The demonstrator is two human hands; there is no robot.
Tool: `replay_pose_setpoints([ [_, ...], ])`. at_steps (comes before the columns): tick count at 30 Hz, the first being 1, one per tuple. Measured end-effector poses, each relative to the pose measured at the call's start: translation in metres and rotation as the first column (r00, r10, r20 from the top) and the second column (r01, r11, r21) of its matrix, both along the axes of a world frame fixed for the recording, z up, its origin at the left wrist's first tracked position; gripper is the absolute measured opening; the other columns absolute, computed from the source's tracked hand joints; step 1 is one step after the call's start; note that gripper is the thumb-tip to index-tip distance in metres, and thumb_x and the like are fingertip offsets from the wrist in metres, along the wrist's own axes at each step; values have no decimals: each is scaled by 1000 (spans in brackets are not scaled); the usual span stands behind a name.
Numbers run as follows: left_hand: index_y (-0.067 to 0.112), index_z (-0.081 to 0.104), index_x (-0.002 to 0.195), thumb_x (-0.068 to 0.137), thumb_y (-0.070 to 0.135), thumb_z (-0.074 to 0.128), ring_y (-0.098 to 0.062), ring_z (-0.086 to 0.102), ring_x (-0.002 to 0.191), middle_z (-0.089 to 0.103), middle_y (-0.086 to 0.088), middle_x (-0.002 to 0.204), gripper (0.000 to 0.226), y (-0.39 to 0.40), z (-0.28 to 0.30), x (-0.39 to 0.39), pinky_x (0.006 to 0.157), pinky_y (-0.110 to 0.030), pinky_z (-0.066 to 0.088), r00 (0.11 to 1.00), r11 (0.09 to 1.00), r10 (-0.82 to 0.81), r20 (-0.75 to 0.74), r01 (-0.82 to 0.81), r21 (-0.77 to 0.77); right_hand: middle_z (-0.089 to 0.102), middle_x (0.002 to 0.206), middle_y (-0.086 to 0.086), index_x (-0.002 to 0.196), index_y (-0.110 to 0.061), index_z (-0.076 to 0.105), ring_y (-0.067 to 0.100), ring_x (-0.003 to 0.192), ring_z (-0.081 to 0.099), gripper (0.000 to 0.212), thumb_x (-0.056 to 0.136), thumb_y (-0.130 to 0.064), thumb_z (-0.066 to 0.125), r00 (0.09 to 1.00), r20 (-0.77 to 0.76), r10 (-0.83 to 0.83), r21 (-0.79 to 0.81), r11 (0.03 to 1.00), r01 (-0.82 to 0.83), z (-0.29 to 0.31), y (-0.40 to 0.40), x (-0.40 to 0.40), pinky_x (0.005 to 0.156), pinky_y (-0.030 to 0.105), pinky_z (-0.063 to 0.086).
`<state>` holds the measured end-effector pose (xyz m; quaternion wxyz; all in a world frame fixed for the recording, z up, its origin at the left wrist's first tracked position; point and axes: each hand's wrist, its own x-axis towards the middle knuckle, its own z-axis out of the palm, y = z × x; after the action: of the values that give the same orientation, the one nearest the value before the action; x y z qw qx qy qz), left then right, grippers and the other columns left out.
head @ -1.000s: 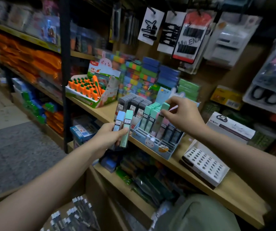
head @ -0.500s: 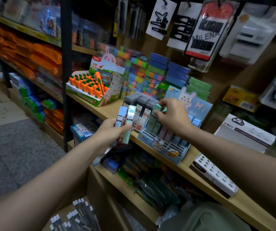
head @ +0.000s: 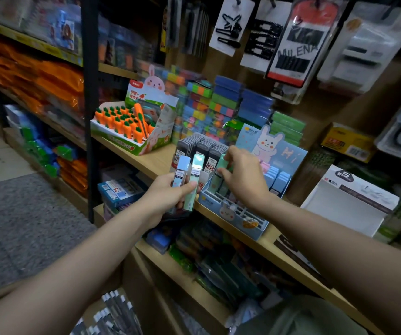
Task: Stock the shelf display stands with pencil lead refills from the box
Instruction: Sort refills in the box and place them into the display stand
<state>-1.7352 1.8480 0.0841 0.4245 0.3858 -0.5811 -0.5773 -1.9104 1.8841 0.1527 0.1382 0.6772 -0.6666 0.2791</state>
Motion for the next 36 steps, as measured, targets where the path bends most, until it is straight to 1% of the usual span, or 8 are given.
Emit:
replay_pose_setpoints([
  [5, 7, 70, 101, 92, 24, 65, -12, 46, 55, 57, 1, 65, 20, 7, 0, -2, 53, -24, 43, 1000, 1000, -30, 0, 30, -8, 63, 114, 6, 118, -10, 63, 19, 100, 60, 32, 91, -27, 67, 999, -40, 33, -45, 998, -35, 12, 10, -1, 87, 31, 48],
  [8, 8, 70, 100, 92, 23, 65, -9, 46, 52, 58, 10, 55, 18, 9, 3, -1, 50, -20, 43, 1000, 1000, -28, -15, 28, -7, 66, 104, -3, 111, -15, 65, 5, 72, 68, 19, 96, -26, 60, 965, 196, 174, -175, 975, -140, 24, 27, 2, 67, 29, 57],
  [10, 9, 68, 98, 92, 22, 65, -10, 46, 53, 66, 5, 66, 14, 11, 6, -2, 51, -23, 44, 998, 999, -48, -32, 47, -18, 67, 95, -5, 108, -17, 64, 7, 57, 69, 16, 96, -27, 61, 887, 406, 218, -104, 976, -193, 27, 38, 5, 52, 23, 57],
  [13, 15, 67, 90, 93, 21, 64, -10, 45, 50, 62, 10, 56, 7, 16, 9, -6, 51, -23, 42, 995, 994, -100, -28, 98, -55, 69, 97, -7, 124, -20, 61, 8, 71, 72, 35, 91, -32, 66, 871, 464, 165, 103, 966, -237, 24, 42, 8, 68, 28, 61],
  [16, 24, 64, 83, 92, 25, 65, -9, 47, 50, 59, 13, 51, 10, 22, 11, -8, 48, -20, 40, 990, 986, -139, 9, 139, -96, 69, 92, 0, 120, -19, 63, 15, 72, 73, 36, 86, -26, 74, 839, 515, 178, 119, 954, -276, 23, 41, 13, 73, 41, 61],
  [23, 20, 62, 101, 92, 23, 65, -9, 50, 53, 54, 12, 53, 10, 20, 17, -4, 50, -20, 44, 993, 991, -114, -28, 112, -72, 70, 87, 1, 101, -18, 63, 17, 76, 72, 25, 81, -20, 79, 903, 407, 136, 129, 970, -204, 36, 37, 1, 76, 45, 59],
  [29, 23, 40, 126, 103, 20, 43, -12, 51, 68, 56, -1, 90, 23, 11, 18, -1, 59, -25, 45, 993, 994, -35, -111, 47, 103, 68, 90, -3, 105, -18, 61, 8, 75, 69, 23, 86, -20, 74, 961, 259, 97, -17, 995, -96, 39, 44, -19, 75, 38, 60],
  [36, 21, 50, 123, 102, 11, 44, -11, 60, 81, 59, -3, 95, 24, 8, 4, -5, 66, -25, 53, 997, 997, 21, -70, -16, 70, 67, 95, 1, 100, -15, 58, 10, 77, 68, 16, 89, -15, 70, 967, 235, 100, -2, 995, -103, 19, 36, -11, 73, 39, 59],
])
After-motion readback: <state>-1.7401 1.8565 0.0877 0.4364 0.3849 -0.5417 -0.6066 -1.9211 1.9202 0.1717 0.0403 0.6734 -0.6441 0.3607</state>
